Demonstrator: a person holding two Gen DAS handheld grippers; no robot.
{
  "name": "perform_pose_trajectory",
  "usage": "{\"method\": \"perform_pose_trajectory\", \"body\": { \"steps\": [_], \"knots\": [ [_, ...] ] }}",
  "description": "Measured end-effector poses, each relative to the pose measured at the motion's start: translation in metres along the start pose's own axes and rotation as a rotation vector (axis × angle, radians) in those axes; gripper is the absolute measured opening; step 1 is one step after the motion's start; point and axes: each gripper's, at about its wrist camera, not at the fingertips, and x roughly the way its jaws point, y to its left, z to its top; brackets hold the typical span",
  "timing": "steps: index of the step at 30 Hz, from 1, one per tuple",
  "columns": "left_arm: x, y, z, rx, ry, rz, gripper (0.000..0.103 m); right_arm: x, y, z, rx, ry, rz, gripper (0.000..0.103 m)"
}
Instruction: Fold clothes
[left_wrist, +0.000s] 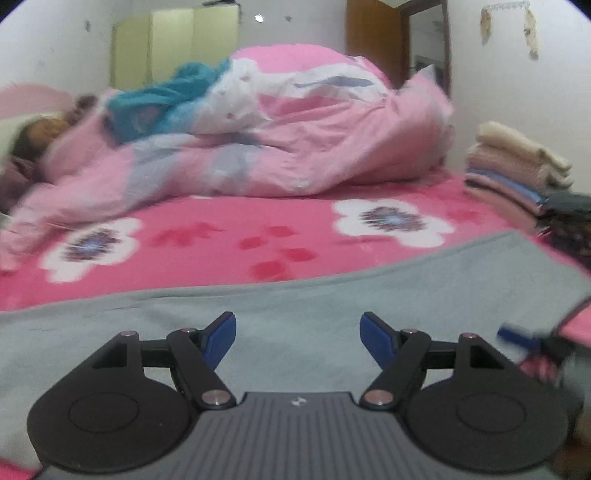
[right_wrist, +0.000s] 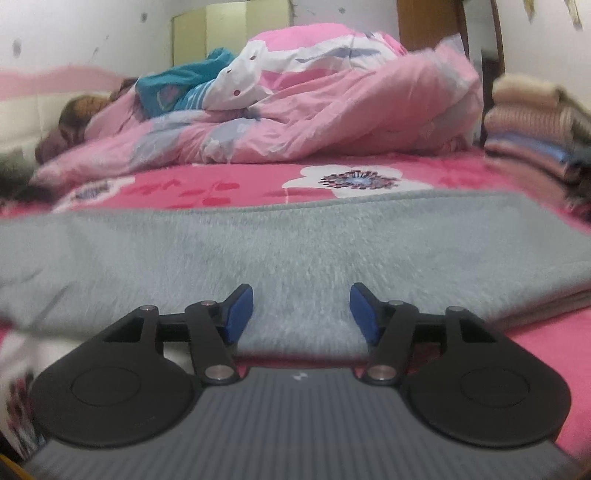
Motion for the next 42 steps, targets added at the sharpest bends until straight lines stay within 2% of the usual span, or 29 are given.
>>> {"method": "perform_pose_trajectory", "body": {
  "steps": [2, 5, 8, 10, 12, 17, 21, 22, 23, 27, 30, 32, 35, 39, 42],
  "knots": [
    [0.017, -0.015, 0.001, 0.026, 0.003, -0.019, 0.075, -0.017, 0.003, -0.007, -0.002, -0.001, -0.007, 0.061],
    [0.036, -0.037, -0.008, 0.072, 0.022, -0.024, 0.075, -0.045, -0.012, -0.014, 0.105, 0.032, 0.024, 0.062],
    [0.04, -0.049, -0.037, 0.081, 0.079, -0.032, 0.075, -0.066, -0.024, -0.002, 0.137, -0.015, -0.01, 0.063],
    [0.032, -0.05, -0.048, 0.079, 0.088, -0.033, 0.075, -0.073, -0.032, 0.013, 0.135, -0.061, -0.046, 0.063],
    [0.021, -0.049, -0.057, 0.075, 0.086, -0.032, 0.075, -0.065, -0.04, 0.031, 0.125, -0.081, -0.081, 0.064],
    [-0.009, -0.049, -0.074, 0.104, 0.082, -0.014, 0.075, -0.016, -0.05, 0.054, 0.114, -0.031, -0.13, 0.064],
    [-0.018, -0.042, -0.071, 0.083, 0.058, -0.004, 0.074, 0.013, -0.047, 0.026, 0.01, 0.069, -0.182, 0.064],
    [-0.017, -0.041, -0.068, 0.076, 0.049, -0.003, 0.074, 0.007, -0.046, 0.015, 0.004, 0.058, -0.184, 0.064],
    [-0.017, -0.039, -0.065, 0.069, 0.039, -0.001, 0.075, -0.006, -0.044, 0.008, 0.008, 0.039, -0.176, 0.065],
    [-0.015, -0.031, -0.052, 0.04, 0.001, 0.007, 0.078, -0.051, -0.04, -0.003, 0.048, 0.058, -0.125, 0.068],
    [-0.013, -0.026, -0.043, 0.019, -0.028, 0.012, 0.078, -0.066, -0.048, 0.006, 0.068, 0.033, -0.146, 0.068],
    [-0.007, -0.023, -0.039, 0.002, -0.026, 0.011, 0.078, -0.06, -0.058, 0.024, 0.095, 0.003, -0.152, 0.068],
    [0.008, -0.02, -0.049, -0.052, 0.039, -0.01, 0.075, -0.035, -0.061, 0.046, 0.106, 0.004, -0.148, 0.068],
    [0.001, -0.005, -0.068, -0.139, 0.064, -0.032, 0.075, 0.003, -0.04, 0.047, 0.059, 0.057, -0.105, 0.068],
    [-0.022, 0.016, -0.079, -0.142, 0.056, -0.006, 0.075, 0.007, -0.013, 0.024, -0.03, 0.122, -0.079, 0.068]
  ]
}}
